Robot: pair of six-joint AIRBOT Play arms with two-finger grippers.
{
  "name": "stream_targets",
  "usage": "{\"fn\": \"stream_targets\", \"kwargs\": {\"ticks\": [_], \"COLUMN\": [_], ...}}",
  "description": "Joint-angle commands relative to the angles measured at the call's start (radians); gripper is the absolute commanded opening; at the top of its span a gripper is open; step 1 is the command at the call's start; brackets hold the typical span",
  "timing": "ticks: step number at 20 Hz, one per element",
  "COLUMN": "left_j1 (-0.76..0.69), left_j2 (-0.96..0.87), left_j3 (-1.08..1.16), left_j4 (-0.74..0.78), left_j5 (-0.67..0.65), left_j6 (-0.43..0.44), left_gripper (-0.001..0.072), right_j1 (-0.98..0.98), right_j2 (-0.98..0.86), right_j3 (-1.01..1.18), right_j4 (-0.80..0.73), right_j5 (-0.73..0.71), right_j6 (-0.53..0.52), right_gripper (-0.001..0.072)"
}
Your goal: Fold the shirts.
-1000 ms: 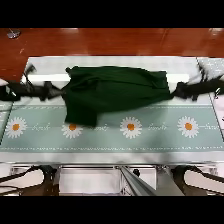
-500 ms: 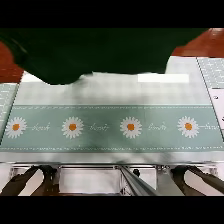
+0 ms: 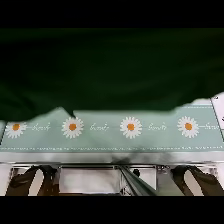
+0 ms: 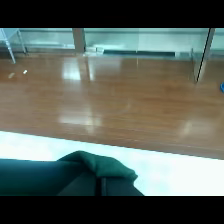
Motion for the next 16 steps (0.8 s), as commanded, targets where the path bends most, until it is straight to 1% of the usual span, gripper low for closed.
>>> {"fn": "stream_targets", "kwargs": {"ticks": [1,2,4,7,8,10,12,14,16], "left_j1": [-0.031,-0.044,-0.058,-0.058,-0.06,-0.081,-0.121,-0.16,-0.186], "left_j2": [0.082,0.084,0.076,0.059,0.043,-0.025,-0.15,-0.293,-0.452], "left_j3": [-0.027,-0.051,-0.143,-0.363,-0.443,-0.612,-0.725,-0.751,-0.734], "left_j4": [0.099,0.105,0.102,0.09,0.064,-0.04,-0.086,-0.085,-0.086], "left_j5": [-0.063,-0.063,-0.062,-0.043,-0.014,0.107,0.199,0.275,0.386], "left_j6": [-0.029,-0.035,-0.051,-0.065,-0.063,-0.013,-0.012,-0.012,-0.014], "left_gripper": [0.0028,0.0028,0.0028,0.0028,0.0029,0.0029,0.0029,0.0029,0.0029], "right_j1": [0.0,0.001,0.001,0.0,0.001,0.001,0.002,0.002,0.002], "right_j2": [0.071,0.07,0.079,0.08,0.08,0.055,-0.008,-0.108,-0.251], "right_j3": [-0.005,-0.006,-0.07,-0.296,-0.393,-0.597,-0.772,-0.866,-0.869], "right_j4": [-0.031,-0.031,-0.016,0.053,0.08,0.138,0.202,0.215,0.213], "right_j5": [0.088,0.118,0.12,0.095,0.051,-0.061,-0.184,-0.3,-0.398], "right_j6": [0.01,0.018,0.021,0.002,-0.021,-0.06,-0.116,-0.16,-0.183], "right_gripper": [0.0037,0.0037,0.0037,0.0037,0.0037,0.0036,0.0037,0.0036,0.0036]}}
